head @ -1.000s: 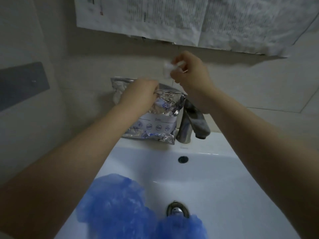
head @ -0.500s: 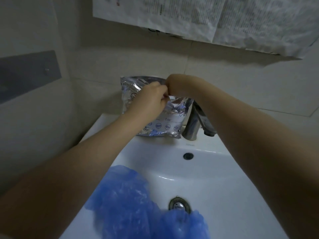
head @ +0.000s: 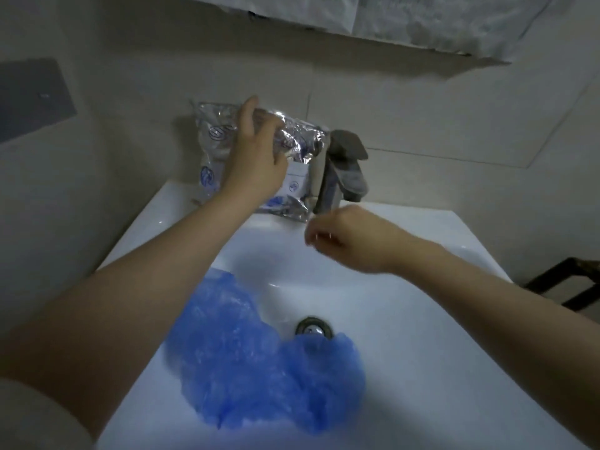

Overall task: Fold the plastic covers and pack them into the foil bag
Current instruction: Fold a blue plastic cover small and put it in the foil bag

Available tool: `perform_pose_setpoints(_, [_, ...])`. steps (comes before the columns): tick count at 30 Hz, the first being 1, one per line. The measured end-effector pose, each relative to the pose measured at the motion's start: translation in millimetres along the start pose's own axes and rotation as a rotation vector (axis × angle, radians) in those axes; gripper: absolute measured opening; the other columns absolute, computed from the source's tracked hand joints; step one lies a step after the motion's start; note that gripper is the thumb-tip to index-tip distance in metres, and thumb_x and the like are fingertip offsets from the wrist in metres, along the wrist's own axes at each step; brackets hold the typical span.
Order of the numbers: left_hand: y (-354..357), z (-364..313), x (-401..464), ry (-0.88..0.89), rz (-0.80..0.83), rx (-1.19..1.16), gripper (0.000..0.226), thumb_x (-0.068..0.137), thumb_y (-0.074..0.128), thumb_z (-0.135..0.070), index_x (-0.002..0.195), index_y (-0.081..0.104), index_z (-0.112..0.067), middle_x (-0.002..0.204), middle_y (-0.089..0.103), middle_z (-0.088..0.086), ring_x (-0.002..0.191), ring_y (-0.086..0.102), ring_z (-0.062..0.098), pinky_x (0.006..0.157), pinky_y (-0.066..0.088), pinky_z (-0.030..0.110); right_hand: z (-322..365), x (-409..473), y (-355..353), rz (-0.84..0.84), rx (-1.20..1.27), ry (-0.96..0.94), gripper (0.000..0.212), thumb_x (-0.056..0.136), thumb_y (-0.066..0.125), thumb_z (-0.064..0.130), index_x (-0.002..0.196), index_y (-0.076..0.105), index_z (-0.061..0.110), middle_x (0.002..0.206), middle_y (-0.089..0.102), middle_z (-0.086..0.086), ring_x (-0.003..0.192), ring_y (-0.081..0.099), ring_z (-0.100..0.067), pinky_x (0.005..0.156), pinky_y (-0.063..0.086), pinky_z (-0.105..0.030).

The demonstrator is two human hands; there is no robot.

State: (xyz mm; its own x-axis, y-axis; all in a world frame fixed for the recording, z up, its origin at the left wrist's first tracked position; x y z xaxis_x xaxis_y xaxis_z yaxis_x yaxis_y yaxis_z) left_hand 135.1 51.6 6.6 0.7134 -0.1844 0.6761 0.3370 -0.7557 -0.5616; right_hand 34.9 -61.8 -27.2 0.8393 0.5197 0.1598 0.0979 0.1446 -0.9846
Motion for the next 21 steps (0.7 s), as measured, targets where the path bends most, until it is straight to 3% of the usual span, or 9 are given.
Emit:
perform_pose_setpoints(2, [1.1, -14.3, -12.6, 0.072, 0.010, -0.022, 0.027, 0.081, 0.053, -0.003, 0.106, 0.062, -0.003, 0.142, 0.035, 0.018, 0.124, 0.044, 0.032, 0.101, 0.034, 0.028, -5.0, -19.7, 42.0, 0.181, -0.024, 0.071, 0.016, 0.091, 0.052, 0.019, 0.098, 0.065, 0.013, 0.097, 0.066, -0.008, 0.090, 0.058, -0.024, 0.076, 0.043, -0.031])
perform_pose_setpoints(4, [1.7, -34.7, -28.6, 0.170, 0.037, -0.062, 0.023, 0.079, 0.050, -0.007, 0.093, 0.067, -0.003, 0.126, 0.050, 0.017, 0.112, 0.052, 0.032, 0.092, 0.039, 0.029, -16.1, -39.1, 82.6, 0.357, -0.031, 0.235, 0.025, 0.093, 0.051, 0.030, 0.109, 0.061, 0.015, 0.111, 0.062, -0.007, 0.104, 0.056, -0.025, 0.085, 0.046, -0.034])
perform_pose_setpoints(7, [-0.6, -65.2, -53.9, 0.298, 0.060, -0.124, 0.024, 0.082, 0.046, -0.013, 0.085, 0.068, -0.004, 0.107, 0.061, 0.012, 0.092, 0.059, 0.025, 0.078, 0.047, 0.032, -30.4, -66.9, 137.0, 0.635, 0.056, 0.462, 0.055, 0.090, 0.053, 0.046, 0.131, 0.045, 0.010, 0.129, 0.053, -0.011, 0.117, 0.050, -0.029, 0.096, 0.042, -0.038])
perform_pose_setpoints(9, [0.8, -82.3, -68.5, 0.345, 0.111, -0.129, 0.025, 0.083, 0.044, -0.015, 0.089, 0.067, -0.005, 0.098, 0.063, 0.008, 0.081, 0.057, 0.022, 0.070, 0.049, 0.033, -33.9, -79.7, 163.1, 0.697, 0.089, 0.531, 0.062, 0.086, 0.058, 0.049, 0.131, 0.042, 0.008, 0.128, 0.053, -0.011, 0.115, 0.052, -0.030, 0.098, 0.041, -0.040])
perform_pose_setpoints(12, [7.0, -95.9, -87.6, 0.322, 0.245, -0.134, 0.025, 0.082, 0.045, -0.017, 0.093, 0.067, -0.009, 0.091, 0.065, 0.005, 0.068, 0.054, 0.019, 0.065, 0.048, 0.033, -34.2, -86.1, 173.4, 0.652, 0.022, 0.553, 0.046, 0.087, 0.060, 0.036, 0.123, 0.051, 0.010, 0.123, 0.057, -0.008, 0.110, 0.054, -0.028, 0.096, 0.039, -0.037])
perform_pose_setpoints(14, [12.4, -99.7, -98.7, 0.309, 0.314, -0.136, 0.024, 0.082, 0.046, -0.017, 0.091, 0.068, -0.011, 0.088, 0.067, 0.004, 0.068, 0.057, 0.021, 0.066, 0.049, 0.033, -34.9, -81.2, 160.4, 0.578, 0.063, 0.538, 0.032, 0.087, 0.059, 0.025, 0.112, 0.061, 0.007, 0.116, 0.063, -0.013, 0.100, 0.058, -0.027, 0.085, 0.042, -0.030])
perform_pose_setpoints(17, [27.7, -94.5, -111.5, 0.221, 0.469, -0.089, 0.018, 0.088, 0.053, -0.014, 0.099, 0.067, -0.013, 0.090, 0.066, 0.002, 0.079, 0.059, 0.021, 0.077, 0.049, 0.036, -45.6, -71.2, 109.4, 0.272, 0.188, 0.598, 0.025, 0.088, 0.058, 0.023, 0.104, 0.065, 0.005, 0.107, 0.064, -0.014, 0.101, 0.057, -0.028, 0.080, 0.039, -0.028])
perform_pose_setpoints(19, [39.4, -87.0, -119.2, 0.131, 0.551, -0.098, 0.028, 0.089, 0.059, -0.021, 0.116, 0.060, -0.014, 0.106, 0.061, 0.001, 0.096, 0.059, 0.020, 0.089, 0.046, 0.034, -52.5, -70.1, 78.6, 0.039, 0.395, 0.667, 0.020, 0.090, 0.057, 0.024, 0.093, 0.063, 0.005, 0.089, 0.059, -0.012, 0.088, 0.055, -0.025, 0.073, 0.038, -0.030])
perform_pose_setpoints(21, [51.1, -80.7, -125.3, 0.029, 0.592, -0.089, 0.056, 0.087, 0.063, -0.030, 0.137, 0.041, -0.015, 0.134, 0.047, 0.004, 0.121, 0.047, 0.021, 0.102, 0.037, 0.031, -53.6, -76.7, 57.5, -0.151, 0.735, 0.702, 0.015, 0.093, 0.054, 0.020, 0.091, 0.060, 0.007, 0.082, 0.057, -0.008, 0.080, 0.051, -0.019, 0.068, 0.038, -0.029])
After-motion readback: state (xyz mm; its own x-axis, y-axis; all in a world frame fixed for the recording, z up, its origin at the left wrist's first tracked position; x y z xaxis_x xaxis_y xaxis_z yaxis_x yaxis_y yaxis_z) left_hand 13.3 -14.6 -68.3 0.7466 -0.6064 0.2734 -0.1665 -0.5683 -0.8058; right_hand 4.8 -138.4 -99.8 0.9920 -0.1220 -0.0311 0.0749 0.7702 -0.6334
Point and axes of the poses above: each hand's wrist, its own x-axis towards the middle knuckle, its own y-axis out of the palm, z = x × y, the point moved 6 cm from there along x, towards the middle knuckle
